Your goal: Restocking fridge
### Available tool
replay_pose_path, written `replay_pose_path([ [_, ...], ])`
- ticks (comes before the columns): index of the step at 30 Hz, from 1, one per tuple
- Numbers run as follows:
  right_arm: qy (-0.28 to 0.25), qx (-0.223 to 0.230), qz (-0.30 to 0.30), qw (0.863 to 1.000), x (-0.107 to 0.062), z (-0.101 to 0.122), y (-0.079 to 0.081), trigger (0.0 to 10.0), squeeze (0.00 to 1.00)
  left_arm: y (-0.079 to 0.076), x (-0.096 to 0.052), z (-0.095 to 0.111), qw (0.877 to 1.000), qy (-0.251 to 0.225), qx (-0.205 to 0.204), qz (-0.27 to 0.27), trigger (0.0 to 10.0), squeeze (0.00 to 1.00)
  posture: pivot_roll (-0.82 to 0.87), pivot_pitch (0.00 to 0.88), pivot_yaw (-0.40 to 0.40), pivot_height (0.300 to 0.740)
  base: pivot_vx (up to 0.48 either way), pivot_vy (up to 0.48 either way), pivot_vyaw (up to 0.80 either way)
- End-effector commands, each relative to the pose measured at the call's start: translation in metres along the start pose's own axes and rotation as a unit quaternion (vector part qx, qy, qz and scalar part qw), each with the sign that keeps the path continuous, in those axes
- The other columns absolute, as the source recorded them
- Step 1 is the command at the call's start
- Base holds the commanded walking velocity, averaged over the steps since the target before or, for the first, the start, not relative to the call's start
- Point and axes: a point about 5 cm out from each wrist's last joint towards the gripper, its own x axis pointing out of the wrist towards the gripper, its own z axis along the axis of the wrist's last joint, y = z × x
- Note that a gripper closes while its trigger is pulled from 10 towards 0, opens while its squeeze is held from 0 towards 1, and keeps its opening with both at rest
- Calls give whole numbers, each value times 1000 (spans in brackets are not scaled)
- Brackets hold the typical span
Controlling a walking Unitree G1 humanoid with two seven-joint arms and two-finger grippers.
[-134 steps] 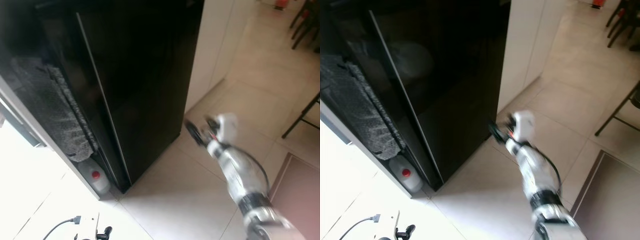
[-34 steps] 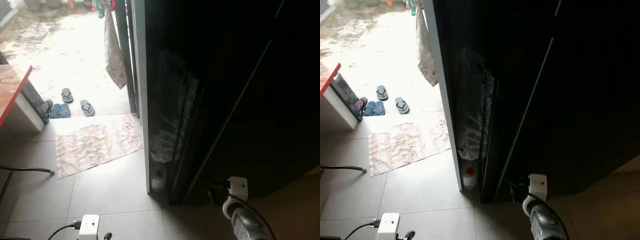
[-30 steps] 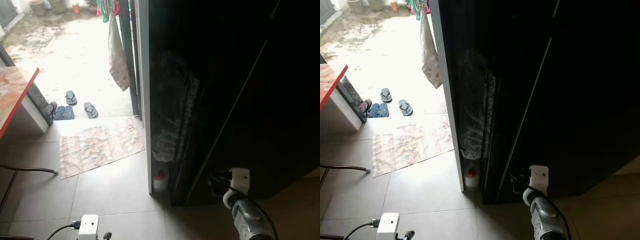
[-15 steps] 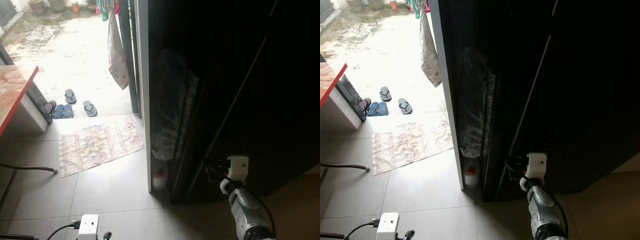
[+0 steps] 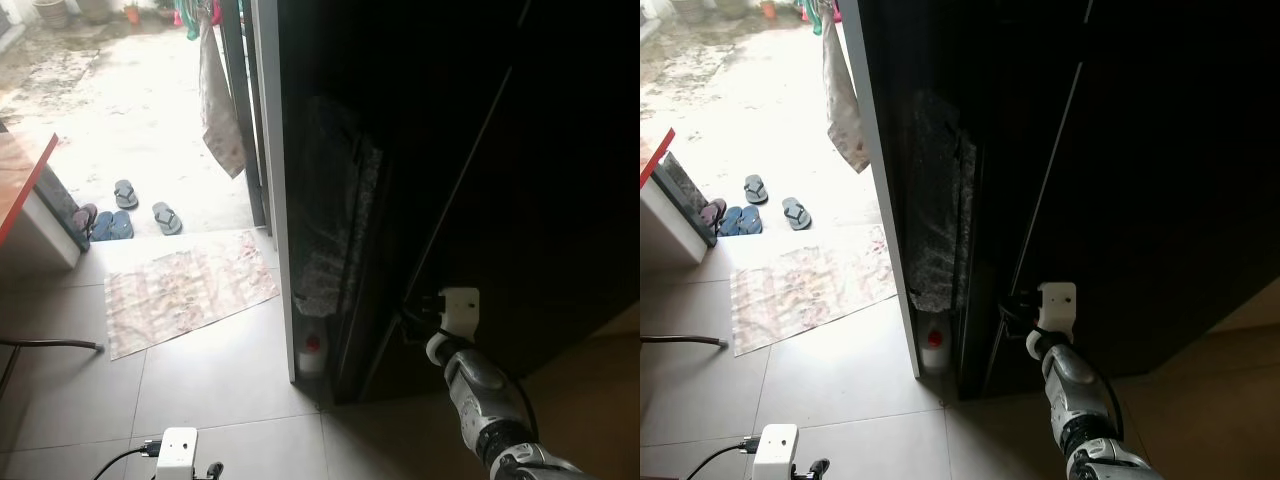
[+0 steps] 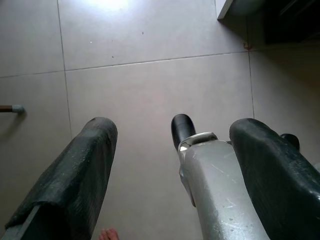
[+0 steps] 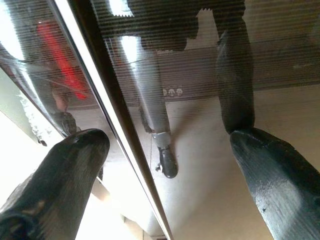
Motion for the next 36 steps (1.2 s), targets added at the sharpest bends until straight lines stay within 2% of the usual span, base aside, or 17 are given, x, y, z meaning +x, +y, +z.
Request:
replay_pose_path([
  [1, -21, -18, 17, 999, 9, 19, 6, 10000, 0, 1, -3, -10, 1000, 13, 0, 3, 10000, 0, -5, 114, -19, 740, 0, 0, 0],
  [5, -28, -23, 26, 999, 21, 40, 14, 10000, 0, 3, -2, -8, 1000, 12, 0, 7, 10000, 0, 2, 116, -19, 740, 0, 0, 0],
  [12, -34, -19, 34, 999, 32, 57, 27, 10000, 0, 3, -2, -8, 1000, 11, 1, 7, 10000, 0, 3, 117, -16, 740, 0, 0, 0],
  [17, -33, -20, 39, 998, 34, 59, 32, 10000, 0, 2, -2, -8, 1000, 11, 3, 5, 10000, 0, 1, 118, -16, 740, 0, 0, 0],
  [21, -28, -11, 32, 999, 31, 52, 29, 10000, 0, 1, -2, -8, 1000, 11, 2, 4, 10000, 0, -2, 122, -19, 740, 0, 0, 0],
  [30, -11, 13, -26, 1000, 7, 12, -2, 10000, 0, -1, -3, -9, 1000, 13, 3, 1, 10000, 0, -4, 124, -20, 740, 0, 0, 0],
  [34, -23, 11, -65, 998, -13, -4, -24, 10000, 0, -1, -3, -10, 1000, 14, 3, 0, 10000, 0, -13, 124, -21, 740, 0, 0, 0],
  [35, -23, 11, -65, 998, -13, -4, -24, 10000, 0, -1, -3, -10, 1000, 14, 3, 0, 10000, 0, -13, 124, -21, 740, 0, 0, 0],
  [36, -36, 6, -82, 996, -24, -10, -35, 10000, 0, -1, -3, -10, 1000, 15, 3, 0, 10000, 0, -13, 124, -21, 740, 0, 0, 0],
])
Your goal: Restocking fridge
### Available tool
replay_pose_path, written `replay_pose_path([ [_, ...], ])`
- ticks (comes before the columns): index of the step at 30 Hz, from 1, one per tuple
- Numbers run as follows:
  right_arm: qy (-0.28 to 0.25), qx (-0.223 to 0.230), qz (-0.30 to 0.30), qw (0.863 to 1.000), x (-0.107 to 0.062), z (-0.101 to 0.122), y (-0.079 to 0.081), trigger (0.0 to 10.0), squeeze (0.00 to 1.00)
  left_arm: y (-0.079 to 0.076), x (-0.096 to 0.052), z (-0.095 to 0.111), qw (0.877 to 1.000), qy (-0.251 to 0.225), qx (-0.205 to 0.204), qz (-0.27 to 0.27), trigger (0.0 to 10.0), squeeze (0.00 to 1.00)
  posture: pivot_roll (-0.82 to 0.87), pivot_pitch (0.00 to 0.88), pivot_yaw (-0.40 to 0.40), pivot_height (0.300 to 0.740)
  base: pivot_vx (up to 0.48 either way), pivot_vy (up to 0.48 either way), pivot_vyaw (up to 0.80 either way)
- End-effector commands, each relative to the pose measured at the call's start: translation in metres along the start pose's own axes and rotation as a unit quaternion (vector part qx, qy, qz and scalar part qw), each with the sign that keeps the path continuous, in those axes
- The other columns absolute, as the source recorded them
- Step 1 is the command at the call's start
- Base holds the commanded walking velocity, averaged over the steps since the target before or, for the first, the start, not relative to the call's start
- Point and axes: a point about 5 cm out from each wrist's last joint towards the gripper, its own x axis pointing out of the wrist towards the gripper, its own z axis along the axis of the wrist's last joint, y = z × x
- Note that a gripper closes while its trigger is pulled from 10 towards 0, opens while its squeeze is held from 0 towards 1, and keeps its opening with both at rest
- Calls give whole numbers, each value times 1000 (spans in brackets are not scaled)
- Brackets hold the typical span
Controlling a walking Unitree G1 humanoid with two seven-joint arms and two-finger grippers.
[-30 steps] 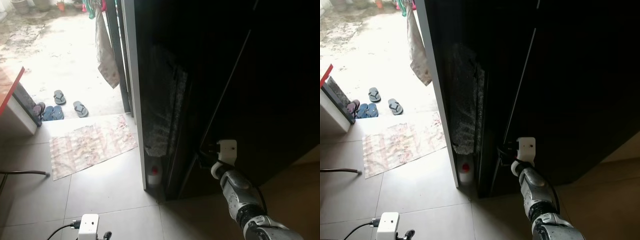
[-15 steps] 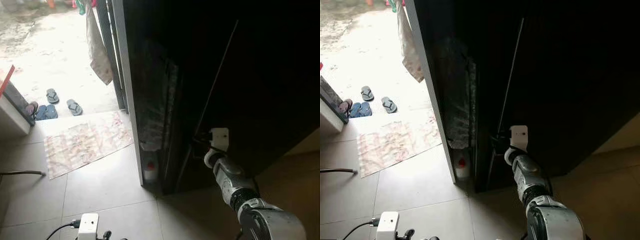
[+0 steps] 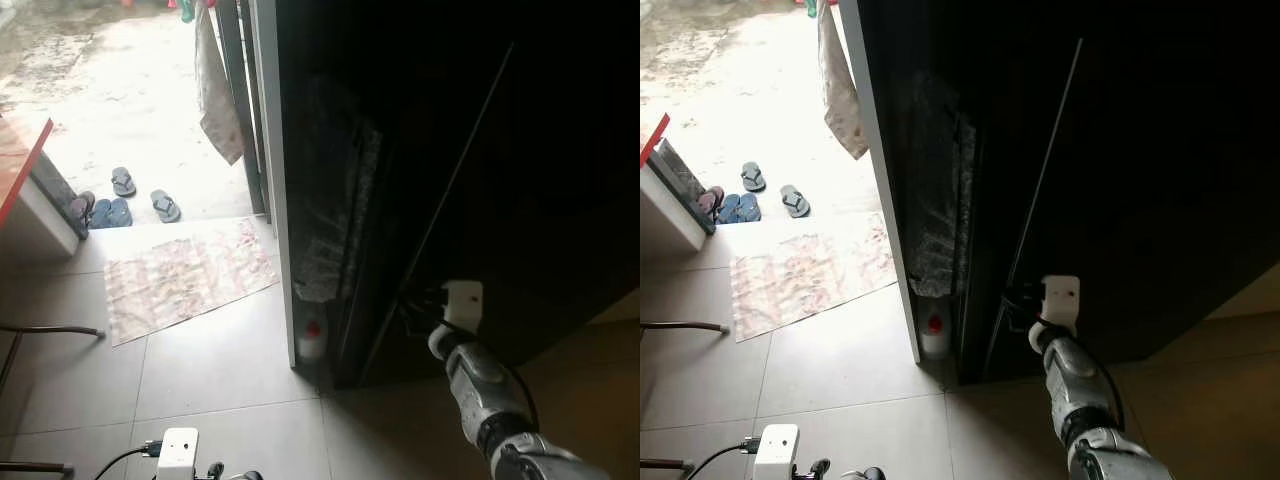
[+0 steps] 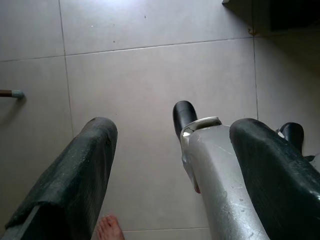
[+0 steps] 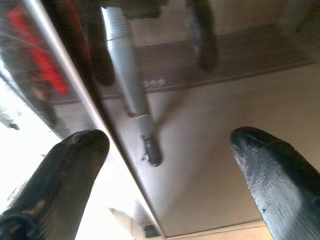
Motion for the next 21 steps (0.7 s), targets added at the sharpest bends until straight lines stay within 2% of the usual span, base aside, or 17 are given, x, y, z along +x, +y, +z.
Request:
replay_pose_path([
  [1, -24, -3, -26, 999, -10, 0, -17, 10000, 0, 0, -3, -11, 1000, 17, 3, 0, 10000, 0, -15, 123, -20, 740, 0, 0, 0],
  [7, -41, -3, -62, 997, -28, -10, -33, 10000, 0, 1, -4, -13, 1000, 19, 3, 1, 10000, 0, -18, 120, -21, 740, 0, 0, 0],
  [11, -24, -2, -90, 996, -38, -22, -40, 10000, 0, 4, -4, -14, 1000, 21, -2, 10, 10000, 0, -8, 116, -28, 740, 0, 0, 0],
  [12, 6, -5, -107, 994, -46, -35, -45, 10000, 0, 6, -5, -14, 1000, 21, -5, 15, 10000, 0, -5, 114, -30, 740, 0, 0, 0],
  [15, 62, -9, -121, 991, -59, -57, -51, 10000, 0, 8, -5, -15, 1000, 21, -7, 19, 10000, 0, -3, 110, -32, 740, 0, 0, 0],
  [17, 142, -1, -115, 983, -75, -84, -51, 10000, 0, 10, -5, -15, 999, 22, -9, 23, 10000, 0, -3, 110, -32, 740, 0, 0, 0],
  [18, 142, -1, -115, 983, -75, -84, -51, 10000, 0, 10, -5, -15, 999, 22, -9, 23, 10000, 0, -3, 110, -32, 740, 0, 0, 0],
  [19, 176, -2, -105, 979, -81, -95, -49, 10000, 0, 10, -5, -15, 999, 22, -10, 24, 10000, 0, -8, 107, -29, 740, 0, 0, 0],
  [20, 241, -11, -86, 967, -93, -115, -43, 10000, 0, 11, -5, -15, 999, 23, -12, 27, 10000, 0, -10, 102, -29, 740, 0, 0, 0],
  [21, 274, -14, -81, 958, -101, -125, -41, 10000, 0, 11, -5, -15, 999, 23, -11, 27, 10000, 0, -11, 100, -26, 740, 0, 0, 0],
])
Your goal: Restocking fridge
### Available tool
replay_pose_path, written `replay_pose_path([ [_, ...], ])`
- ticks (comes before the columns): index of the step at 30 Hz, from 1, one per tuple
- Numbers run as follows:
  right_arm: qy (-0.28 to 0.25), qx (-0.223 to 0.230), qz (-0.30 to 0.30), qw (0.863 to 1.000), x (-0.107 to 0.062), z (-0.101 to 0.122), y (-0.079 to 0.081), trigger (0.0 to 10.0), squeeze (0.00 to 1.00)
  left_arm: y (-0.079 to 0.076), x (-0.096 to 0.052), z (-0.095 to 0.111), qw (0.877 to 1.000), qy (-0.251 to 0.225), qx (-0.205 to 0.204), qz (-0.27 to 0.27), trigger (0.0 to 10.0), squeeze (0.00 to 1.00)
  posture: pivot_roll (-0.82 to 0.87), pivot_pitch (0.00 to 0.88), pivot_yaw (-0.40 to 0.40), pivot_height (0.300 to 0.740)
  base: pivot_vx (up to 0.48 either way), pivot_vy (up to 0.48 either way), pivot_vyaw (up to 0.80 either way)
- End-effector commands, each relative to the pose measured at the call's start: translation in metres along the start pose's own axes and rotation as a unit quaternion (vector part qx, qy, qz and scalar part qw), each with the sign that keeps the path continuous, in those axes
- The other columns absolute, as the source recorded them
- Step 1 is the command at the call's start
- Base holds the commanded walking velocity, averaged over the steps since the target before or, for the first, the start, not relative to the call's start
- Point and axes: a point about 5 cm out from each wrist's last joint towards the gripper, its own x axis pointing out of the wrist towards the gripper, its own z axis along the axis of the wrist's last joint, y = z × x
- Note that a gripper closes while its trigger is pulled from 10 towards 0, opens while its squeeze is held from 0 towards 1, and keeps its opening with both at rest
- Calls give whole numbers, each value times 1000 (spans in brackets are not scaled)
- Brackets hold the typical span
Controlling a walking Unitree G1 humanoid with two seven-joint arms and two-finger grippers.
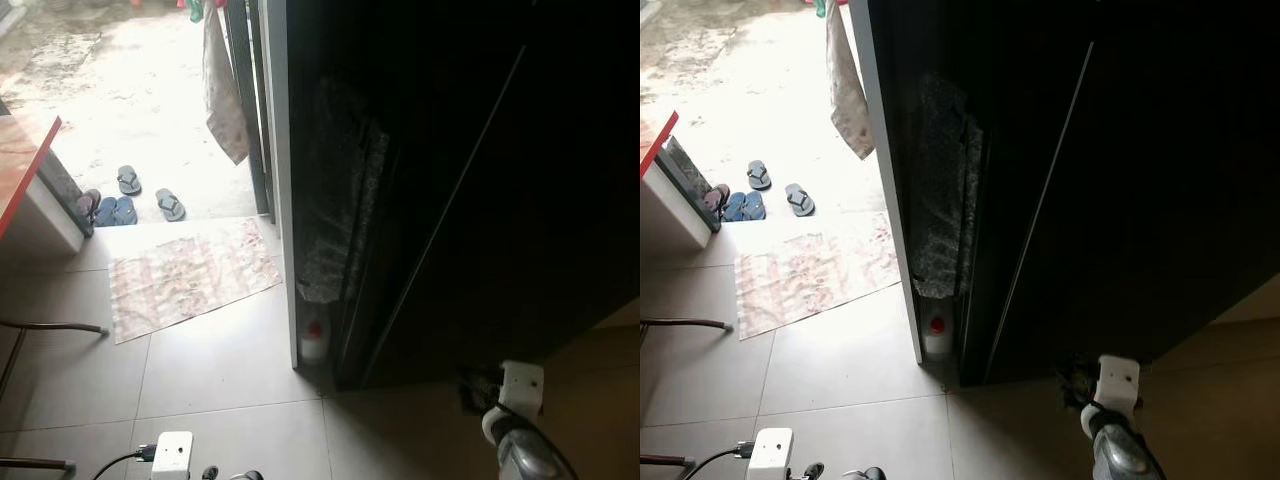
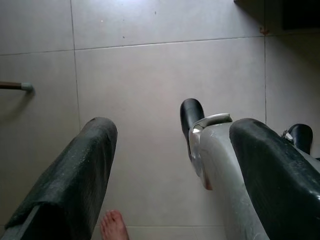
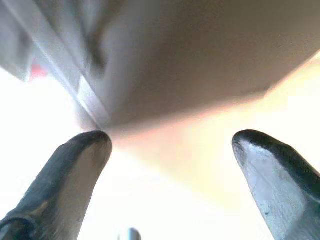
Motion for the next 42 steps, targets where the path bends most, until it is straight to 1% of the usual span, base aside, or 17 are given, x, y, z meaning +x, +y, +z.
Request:
replay_pose_path([
  [1, 92, -19, 10, 996, -10, -35, 3, 10000, 0, 4, -3, -9, 1000, 16, -6, 10, 10000, 0, -11, 100, -26, 740, 0, 0, 0],
  [2, 126, -25, 3, 992, -14, -48, 3, 10000, 0, 4, -2, -8, 1000, 15, -6, 11, 10000, 0, -4, 93, -26, 740, 0, 0, 0],
  [5, 151, -29, -5, 988, -18, -56, 4, 10000, 0, 5, -2, -7, 1000, 12, -5, 14, 10000, 0, 2, 92, -25, 740, 0, 0, 0],
  [8, 140, -23, 9, 990, -14, -52, 12, 10000, 0, 7, -2, -6, 1000, 10, -4, 17, 10000, 0, 6, 83, -17, 740, 0, 0, 0],
  [10, 132, -28, 22, 991, -11, -47, 19, 10000, 0, 8, -2, -6, 1000, 9, -3, 18, 10000, 0, -1, 79, -13, 740, 0, 0, 0],
  [12, 128, -36, 23, 991, -9, -43, 21, 10000, 0, 8, -2, -6, 1000, 10, 0, 17, 10000, 0, -1, 79, -13, 740, 0, 0, 0],
  [15, 124, -31, 14, 992, -6, -39, 21, 10000, 0, 10, -2, -4, 1000, 1, -3, 19, 10000, 0, 12, 70, -4, 740, 0, 0, 0],
  [17, 128, -33, 15, 991, -6, -39, 21, 10000, 0, 12, -1, 9, 999, -43, -21, 17, 10000, 0, 7, 64, -3, 740, 0, 0, 0],
  [18, 128, -33, 15, 991, -6, -39, 21, 10000, 0, 12, -1, 9, 999, -43, -21, 17, 10000, 0, 7, 64, -3, 740, 0, 0, 0],
  [20, 130, -34, 21, 991, -6, -39, 21, 10000, 0, 11, 0, 18, 997, -70, -25, 10, 10000, 0, 7, 64, -3, 740, 0, 0, 0],
  [22, 130, -31, 20, 991, -6, -40, 21, 10000, 0, 11, 0, 17, 997, -67, -26, 7, 10000, 0, 9, 55, -5, 740, 0, 0, 0],
  [27, 139, -27, 22, 990, -8, -44, 22, 10000, 0, 7, 0, 14, 998, -54, -13, -3, 10000, 0, 4, 45, 1, 740, 0, 0, 0],
  [28, 143, -27, 26, 989, -9, -46, 24, 10000, 0, 6, 0, 13, 999, -53, -7, -7, 10000, 0, 4, 45, 1, 740, 0, -398, 0],
  [33, 143, -20, 26, 989, -10, -49, 28, 10000, 0, 5, 0, 11, 999, -51, -8, -8, 10000, 0, 4, 42, 0, 740, 0, -439, 0],
  [35, 142, -18, 35, 989, -10, -49, 30, 10000, 0, 4, 0, 12, 999, -51, -6, -9, 10000, 0, 7, 53, -2, 740, 0, -446, 0],
  [42, 140, -14, 33, 989, -9, -48, 31, 10000, 0, 5, 0, 11, 999, -51, -7, -9, 10000, 0, 7, 63, -1, 740, 0, -446, 0],
])
